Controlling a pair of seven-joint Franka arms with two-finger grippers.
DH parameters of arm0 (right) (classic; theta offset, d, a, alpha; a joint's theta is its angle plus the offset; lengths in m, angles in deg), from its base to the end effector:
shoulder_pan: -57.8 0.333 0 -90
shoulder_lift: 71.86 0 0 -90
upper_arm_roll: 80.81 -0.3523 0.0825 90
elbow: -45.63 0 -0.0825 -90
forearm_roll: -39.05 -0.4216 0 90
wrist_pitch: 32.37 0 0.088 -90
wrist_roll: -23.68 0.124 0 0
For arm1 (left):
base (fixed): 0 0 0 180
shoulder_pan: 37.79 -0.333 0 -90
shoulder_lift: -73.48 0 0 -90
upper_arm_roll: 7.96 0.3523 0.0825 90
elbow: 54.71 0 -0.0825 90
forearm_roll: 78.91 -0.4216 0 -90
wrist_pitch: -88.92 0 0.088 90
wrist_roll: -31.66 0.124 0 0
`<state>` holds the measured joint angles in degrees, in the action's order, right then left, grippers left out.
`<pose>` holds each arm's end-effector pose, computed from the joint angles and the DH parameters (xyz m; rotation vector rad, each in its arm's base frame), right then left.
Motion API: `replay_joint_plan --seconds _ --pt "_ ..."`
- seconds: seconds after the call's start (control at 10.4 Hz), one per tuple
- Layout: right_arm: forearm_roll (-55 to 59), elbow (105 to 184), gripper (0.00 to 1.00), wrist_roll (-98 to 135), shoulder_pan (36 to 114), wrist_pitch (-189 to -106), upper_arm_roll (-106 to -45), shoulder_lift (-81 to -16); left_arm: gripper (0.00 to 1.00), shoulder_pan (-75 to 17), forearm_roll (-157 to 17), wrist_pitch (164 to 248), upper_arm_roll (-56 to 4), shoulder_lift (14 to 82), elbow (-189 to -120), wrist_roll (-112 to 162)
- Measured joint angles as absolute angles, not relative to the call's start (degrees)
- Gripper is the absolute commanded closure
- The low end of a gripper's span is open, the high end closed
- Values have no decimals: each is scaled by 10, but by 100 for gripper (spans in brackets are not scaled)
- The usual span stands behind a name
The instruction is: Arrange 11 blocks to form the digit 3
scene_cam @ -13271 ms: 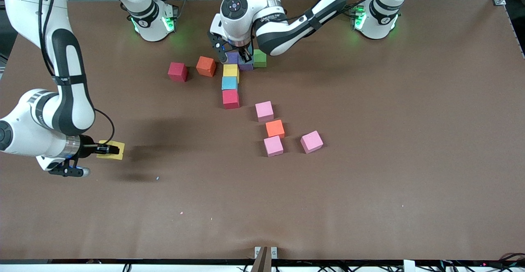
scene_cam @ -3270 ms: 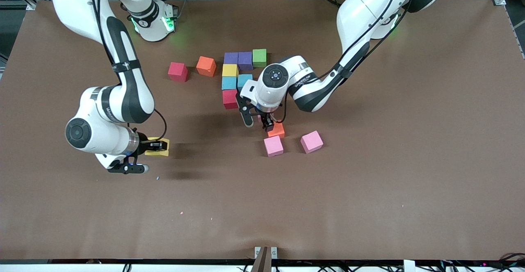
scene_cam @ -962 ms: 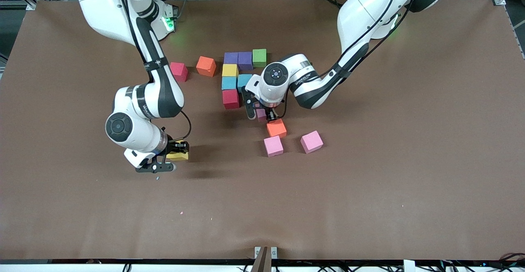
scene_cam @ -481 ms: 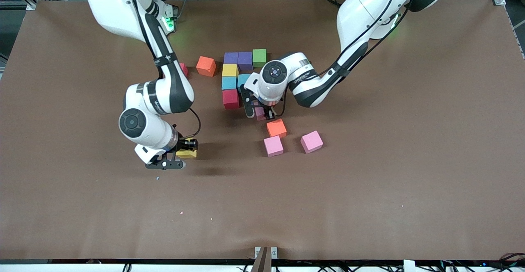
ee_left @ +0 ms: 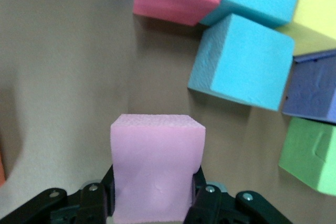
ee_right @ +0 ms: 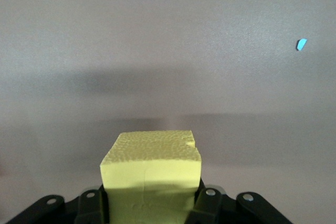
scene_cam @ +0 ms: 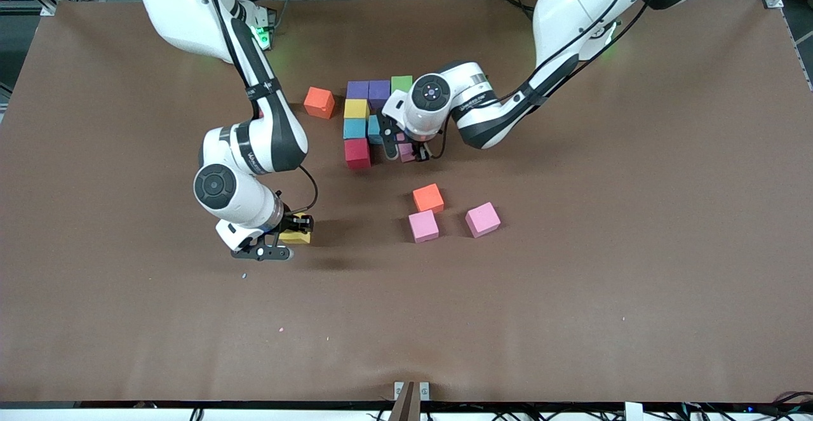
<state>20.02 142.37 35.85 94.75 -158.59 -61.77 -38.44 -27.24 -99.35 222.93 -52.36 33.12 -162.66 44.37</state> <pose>0.6729 0.2598 0.2617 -3.0665 0.0807 0.0722 0.4145 -0.5278 0.2061 2.3176 -1.8010 -0.1348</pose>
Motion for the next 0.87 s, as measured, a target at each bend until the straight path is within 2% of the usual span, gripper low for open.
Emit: replay_joint_plan --seconds 0.29,0.87 --pt "200 1424 74 359 949 -1594 -618 -383 100 -278 -993 2231 -542 354 -1662 439" --pt "200 1424 74 375 976 -1621 -619 -364 100 -272 -994 2273 -544 351 -1677 424"
